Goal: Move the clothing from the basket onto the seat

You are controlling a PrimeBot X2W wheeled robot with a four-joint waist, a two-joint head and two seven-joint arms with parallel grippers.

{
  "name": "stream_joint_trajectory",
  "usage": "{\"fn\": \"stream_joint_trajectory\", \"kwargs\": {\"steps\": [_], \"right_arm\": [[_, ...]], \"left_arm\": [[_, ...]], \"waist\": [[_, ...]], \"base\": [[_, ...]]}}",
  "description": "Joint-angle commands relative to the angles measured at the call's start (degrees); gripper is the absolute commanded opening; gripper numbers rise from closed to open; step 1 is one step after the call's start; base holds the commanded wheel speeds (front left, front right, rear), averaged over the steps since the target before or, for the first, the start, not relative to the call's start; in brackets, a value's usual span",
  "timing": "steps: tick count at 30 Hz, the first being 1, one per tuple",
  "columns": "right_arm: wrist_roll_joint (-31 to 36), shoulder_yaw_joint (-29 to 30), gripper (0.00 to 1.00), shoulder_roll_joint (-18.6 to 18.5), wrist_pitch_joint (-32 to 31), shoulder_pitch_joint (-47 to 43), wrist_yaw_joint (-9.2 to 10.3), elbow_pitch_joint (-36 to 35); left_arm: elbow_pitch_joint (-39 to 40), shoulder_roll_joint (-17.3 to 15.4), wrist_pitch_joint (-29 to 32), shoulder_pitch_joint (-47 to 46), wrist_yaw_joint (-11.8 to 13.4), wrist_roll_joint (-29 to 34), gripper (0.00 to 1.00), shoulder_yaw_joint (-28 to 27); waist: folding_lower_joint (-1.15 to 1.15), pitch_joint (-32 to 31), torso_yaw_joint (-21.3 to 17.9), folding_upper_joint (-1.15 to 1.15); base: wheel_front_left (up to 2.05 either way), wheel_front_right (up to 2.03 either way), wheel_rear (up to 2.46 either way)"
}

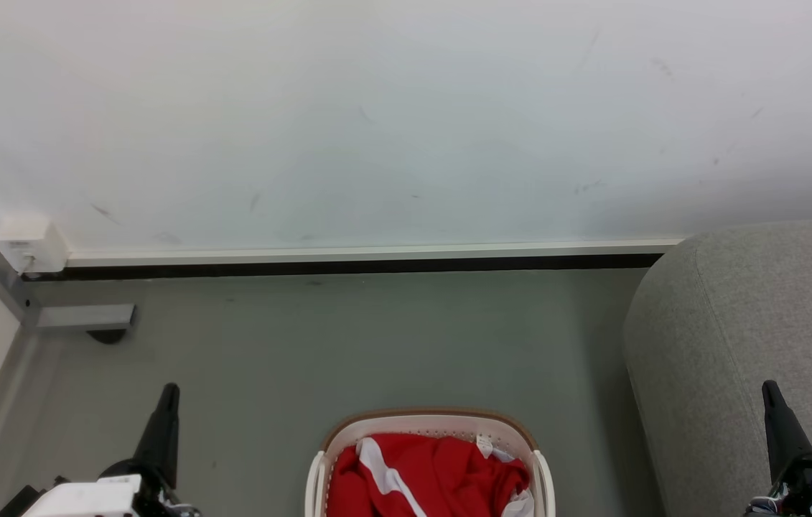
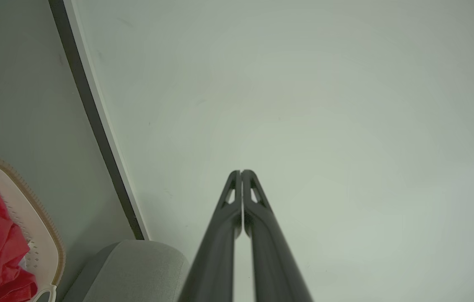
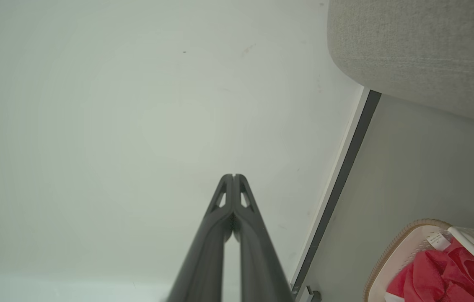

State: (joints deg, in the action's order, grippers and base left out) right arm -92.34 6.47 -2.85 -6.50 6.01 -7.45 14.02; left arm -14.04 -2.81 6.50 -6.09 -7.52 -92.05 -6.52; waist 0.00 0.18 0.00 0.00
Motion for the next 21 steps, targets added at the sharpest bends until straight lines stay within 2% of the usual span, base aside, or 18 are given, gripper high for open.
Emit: {"fn": "stream_joint_trajectory", "kwargs": {"steps": [1,21], "right_arm": [[0.4,0.2,0.0,-0.4,0.0,0.8,0.02,-0.2],[0.4,0.2,0.0,-0.4,0.0,0.8,0.02,-0.2]], "left_arm": [[0.2,-0.3,0.0,-0.6,0.0,-0.7,0.0,0.0],[0.2,-0.3,0.0,-0.6,0.0,-0.7,0.0,0.0]], "waist": [[0.0,0.0,0.0,0.0],[0.0,0.0,0.0,0.0]], "base": [[0.0,0.0,0.0],[0.0,0.0,0.0]]}}
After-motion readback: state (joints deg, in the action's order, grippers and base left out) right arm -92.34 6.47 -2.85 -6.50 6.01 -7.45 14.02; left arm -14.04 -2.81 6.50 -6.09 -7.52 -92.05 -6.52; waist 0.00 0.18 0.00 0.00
